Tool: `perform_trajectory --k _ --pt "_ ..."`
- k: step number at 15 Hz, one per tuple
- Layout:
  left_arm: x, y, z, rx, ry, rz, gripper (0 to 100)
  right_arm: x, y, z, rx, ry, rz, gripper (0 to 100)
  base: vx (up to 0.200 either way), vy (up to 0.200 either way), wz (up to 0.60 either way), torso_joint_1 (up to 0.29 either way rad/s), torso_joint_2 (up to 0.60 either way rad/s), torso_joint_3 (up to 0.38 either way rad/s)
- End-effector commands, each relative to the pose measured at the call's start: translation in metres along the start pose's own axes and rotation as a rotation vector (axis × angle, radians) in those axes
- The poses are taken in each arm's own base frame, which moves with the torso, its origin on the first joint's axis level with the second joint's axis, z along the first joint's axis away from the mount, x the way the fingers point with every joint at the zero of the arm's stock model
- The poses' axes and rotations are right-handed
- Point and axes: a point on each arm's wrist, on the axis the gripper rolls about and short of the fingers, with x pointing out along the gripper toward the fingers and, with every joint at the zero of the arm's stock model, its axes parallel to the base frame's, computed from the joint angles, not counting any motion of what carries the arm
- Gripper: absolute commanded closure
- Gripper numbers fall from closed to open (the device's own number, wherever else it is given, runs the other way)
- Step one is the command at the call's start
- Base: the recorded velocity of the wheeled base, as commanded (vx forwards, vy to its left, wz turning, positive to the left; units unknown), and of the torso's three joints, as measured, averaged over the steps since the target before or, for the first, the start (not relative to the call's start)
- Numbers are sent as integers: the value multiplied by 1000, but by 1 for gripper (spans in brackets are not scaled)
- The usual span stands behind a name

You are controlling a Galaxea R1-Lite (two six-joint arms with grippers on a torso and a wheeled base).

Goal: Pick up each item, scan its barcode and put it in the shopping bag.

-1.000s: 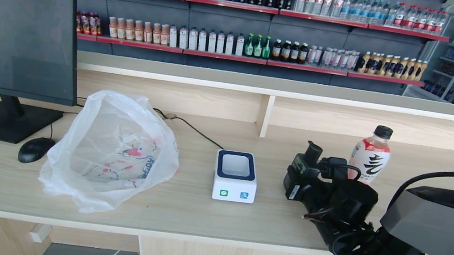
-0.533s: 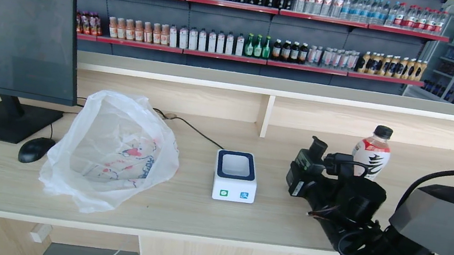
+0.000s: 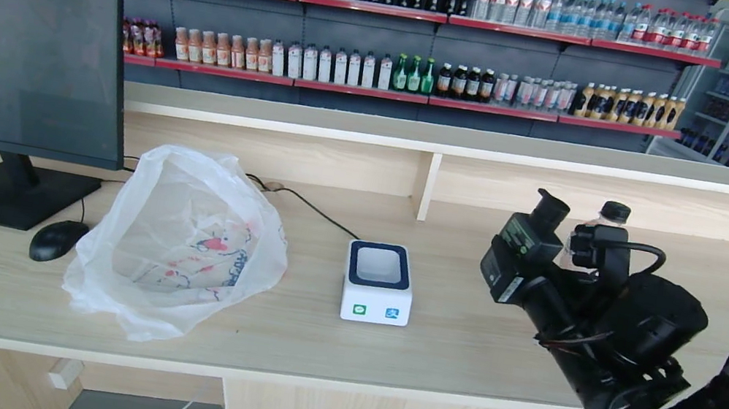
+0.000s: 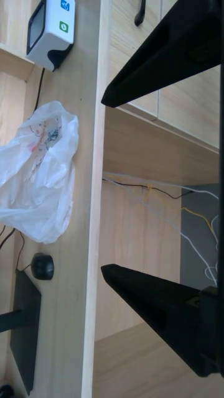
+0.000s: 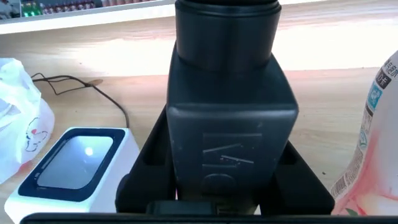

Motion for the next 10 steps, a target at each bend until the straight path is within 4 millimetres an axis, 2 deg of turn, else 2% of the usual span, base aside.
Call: perform_trajectory --k 1,7,10 --pt "0 0 0 0 1 -1 0 -19 5 25 8 -51 28 100 0 0 0 0 0 0" --pt "0 0 0 0 -1 1 0 -54 7 45 5 -70 64 100 0 0 0 0 0 0" --pt "0 0 0 0 -1 1 0 -83 15 54 -12 -75 128 100 0 0 0 0 0 0"
